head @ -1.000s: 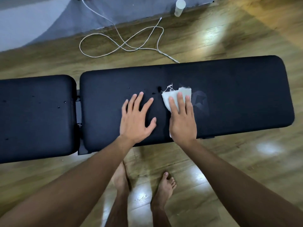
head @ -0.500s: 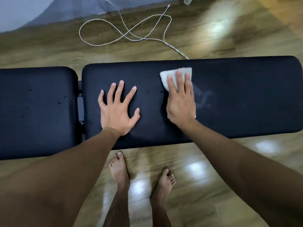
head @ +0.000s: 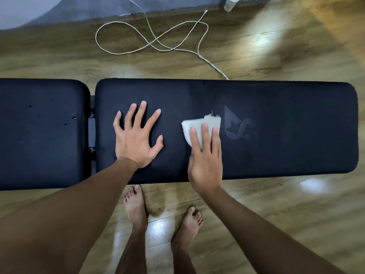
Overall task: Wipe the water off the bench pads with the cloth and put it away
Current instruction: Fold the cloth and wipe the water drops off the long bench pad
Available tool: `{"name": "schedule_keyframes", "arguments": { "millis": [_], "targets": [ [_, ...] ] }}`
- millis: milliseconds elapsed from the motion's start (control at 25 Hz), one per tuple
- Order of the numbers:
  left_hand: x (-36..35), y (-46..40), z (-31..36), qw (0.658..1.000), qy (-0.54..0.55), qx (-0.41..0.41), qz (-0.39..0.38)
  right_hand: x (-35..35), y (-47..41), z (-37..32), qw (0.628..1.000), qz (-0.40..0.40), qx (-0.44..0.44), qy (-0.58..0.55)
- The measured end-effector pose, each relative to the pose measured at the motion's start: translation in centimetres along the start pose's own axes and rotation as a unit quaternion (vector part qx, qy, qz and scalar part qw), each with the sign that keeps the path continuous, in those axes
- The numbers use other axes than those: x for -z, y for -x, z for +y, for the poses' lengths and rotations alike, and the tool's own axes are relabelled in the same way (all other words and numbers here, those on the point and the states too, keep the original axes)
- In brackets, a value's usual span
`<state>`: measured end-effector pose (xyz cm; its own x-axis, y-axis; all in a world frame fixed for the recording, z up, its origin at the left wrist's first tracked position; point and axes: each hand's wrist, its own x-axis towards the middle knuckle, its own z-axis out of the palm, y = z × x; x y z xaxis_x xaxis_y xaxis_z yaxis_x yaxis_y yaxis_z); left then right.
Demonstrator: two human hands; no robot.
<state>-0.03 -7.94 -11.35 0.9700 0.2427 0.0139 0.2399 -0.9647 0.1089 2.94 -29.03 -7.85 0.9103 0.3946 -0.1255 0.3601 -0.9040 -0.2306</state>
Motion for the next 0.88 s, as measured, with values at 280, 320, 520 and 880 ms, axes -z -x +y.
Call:
{"name": "schedule_keyframes", "arguments": {
  "millis": [280,320,520,880],
  "targets": [
    [-0.2,-0.1,-0.1,1.0,-0.009,-0.003,0.01,1.1,-6.6,0.2,0.997,-0.047,0.055,0.01],
    [-0.2,-0.1,-0.1,1.0,-0.008,-0.003,0.011,1.4,-9.2,0.1,0.998,-0.042,0.052,0.003],
    [-0.2,-0.1,-0.1,1.0,-0.003,-0.004,0.012,2.1,-15.5,-1.2,0.999,-0.046,0.029,-0.005],
    [-0.2,-0.1,-0.1,1.0,0.0,0.001,0.007,-0.8,2.0,-2.2,1.0,-0.021,0.0,0.005]
  ]
}}
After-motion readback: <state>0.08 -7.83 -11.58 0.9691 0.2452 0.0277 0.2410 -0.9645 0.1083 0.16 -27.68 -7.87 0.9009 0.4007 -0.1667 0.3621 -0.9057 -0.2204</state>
